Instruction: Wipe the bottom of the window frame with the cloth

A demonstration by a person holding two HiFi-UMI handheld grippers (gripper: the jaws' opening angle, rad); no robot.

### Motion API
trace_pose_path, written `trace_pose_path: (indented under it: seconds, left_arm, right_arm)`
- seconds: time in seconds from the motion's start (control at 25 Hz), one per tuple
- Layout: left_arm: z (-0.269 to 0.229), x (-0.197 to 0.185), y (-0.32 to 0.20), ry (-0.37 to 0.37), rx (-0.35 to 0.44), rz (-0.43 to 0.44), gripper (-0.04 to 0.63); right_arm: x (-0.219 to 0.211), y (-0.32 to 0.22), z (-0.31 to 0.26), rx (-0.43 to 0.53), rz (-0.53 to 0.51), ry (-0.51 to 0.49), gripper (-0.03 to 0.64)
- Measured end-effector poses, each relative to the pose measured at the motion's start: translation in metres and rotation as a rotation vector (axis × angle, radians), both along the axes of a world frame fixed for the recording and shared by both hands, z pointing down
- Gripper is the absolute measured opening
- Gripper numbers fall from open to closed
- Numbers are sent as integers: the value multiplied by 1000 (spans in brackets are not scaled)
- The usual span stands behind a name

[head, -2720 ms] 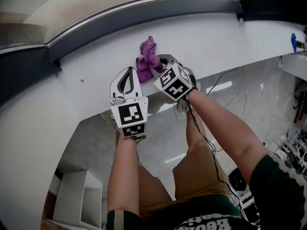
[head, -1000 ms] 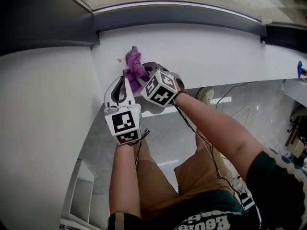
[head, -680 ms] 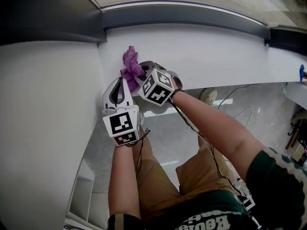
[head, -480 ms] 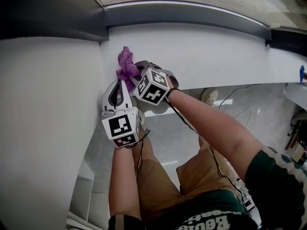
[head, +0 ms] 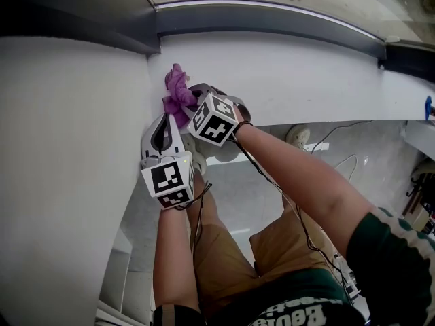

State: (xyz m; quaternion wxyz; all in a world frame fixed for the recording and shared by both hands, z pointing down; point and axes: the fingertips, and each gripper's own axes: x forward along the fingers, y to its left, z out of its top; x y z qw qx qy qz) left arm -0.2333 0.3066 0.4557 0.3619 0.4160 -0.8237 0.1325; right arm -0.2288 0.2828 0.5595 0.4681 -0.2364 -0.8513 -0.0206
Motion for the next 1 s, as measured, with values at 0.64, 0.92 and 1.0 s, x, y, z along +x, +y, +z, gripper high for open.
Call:
trace_pose_path:
  seconds: [0.64,0.92,1.0]
  left_arm:
    - [-128,41,-43,-23,46,83,6]
    - [-252,68,-98,-92,123,168,6]
    - [-286,70,-119,-114,166,203,6]
  right_arm:
    - [32,-49,-179,-85,24,-149,103]
    - [61,-92,-322,-100,69,-262,103]
    - [68,-107,-363,-107,96,-321,103]
